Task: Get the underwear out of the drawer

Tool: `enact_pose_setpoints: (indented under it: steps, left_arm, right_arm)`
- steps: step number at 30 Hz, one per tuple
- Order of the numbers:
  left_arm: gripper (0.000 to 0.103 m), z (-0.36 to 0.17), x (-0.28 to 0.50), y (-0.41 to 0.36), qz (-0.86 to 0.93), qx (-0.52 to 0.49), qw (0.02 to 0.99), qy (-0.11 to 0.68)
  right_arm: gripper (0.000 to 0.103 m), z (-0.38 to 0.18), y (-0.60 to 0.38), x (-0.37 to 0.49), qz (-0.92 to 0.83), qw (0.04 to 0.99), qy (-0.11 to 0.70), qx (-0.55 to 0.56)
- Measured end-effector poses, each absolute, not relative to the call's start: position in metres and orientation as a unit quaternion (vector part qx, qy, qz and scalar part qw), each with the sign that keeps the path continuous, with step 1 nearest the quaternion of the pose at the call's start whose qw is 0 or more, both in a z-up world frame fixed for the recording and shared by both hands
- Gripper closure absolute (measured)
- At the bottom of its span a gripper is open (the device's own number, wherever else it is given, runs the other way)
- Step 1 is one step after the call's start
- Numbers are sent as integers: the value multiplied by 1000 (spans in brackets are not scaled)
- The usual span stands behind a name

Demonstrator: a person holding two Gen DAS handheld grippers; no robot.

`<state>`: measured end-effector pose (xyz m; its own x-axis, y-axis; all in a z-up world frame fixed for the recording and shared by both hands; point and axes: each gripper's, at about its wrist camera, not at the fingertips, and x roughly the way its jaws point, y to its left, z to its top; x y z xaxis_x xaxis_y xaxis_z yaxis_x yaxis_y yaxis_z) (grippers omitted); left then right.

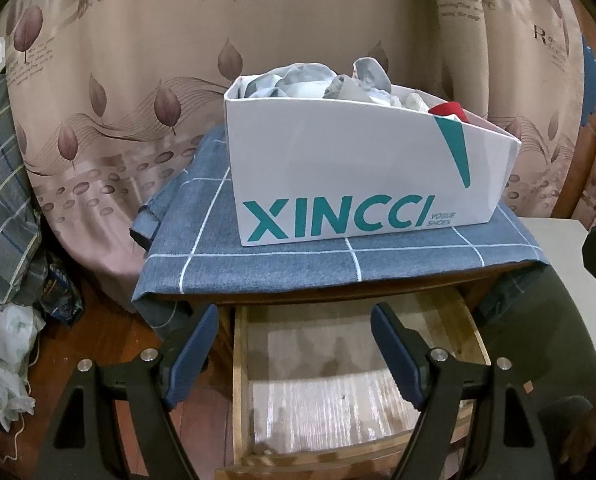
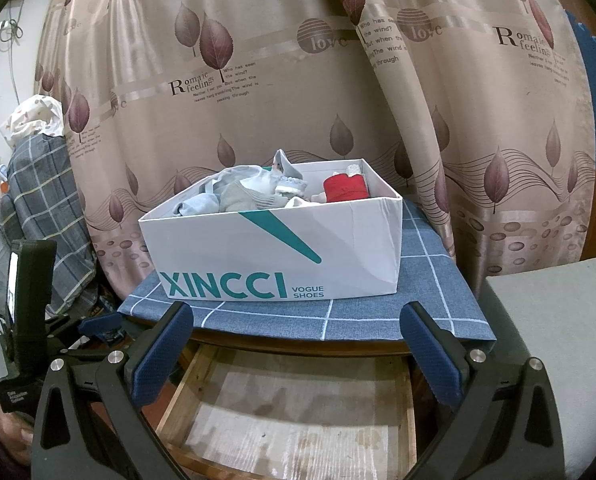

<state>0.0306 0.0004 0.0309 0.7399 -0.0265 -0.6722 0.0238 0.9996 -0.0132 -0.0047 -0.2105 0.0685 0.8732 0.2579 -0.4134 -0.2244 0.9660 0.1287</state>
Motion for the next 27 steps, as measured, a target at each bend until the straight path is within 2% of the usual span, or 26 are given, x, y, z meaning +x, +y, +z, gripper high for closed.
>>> enact_pose_setpoints:
  steps: [27]
  left_arm:
    - [22, 28, 35, 2, -11, -4, 929, 370]
  right_arm:
    - [0, 68, -211, -5, 124, 967, 219, 38]
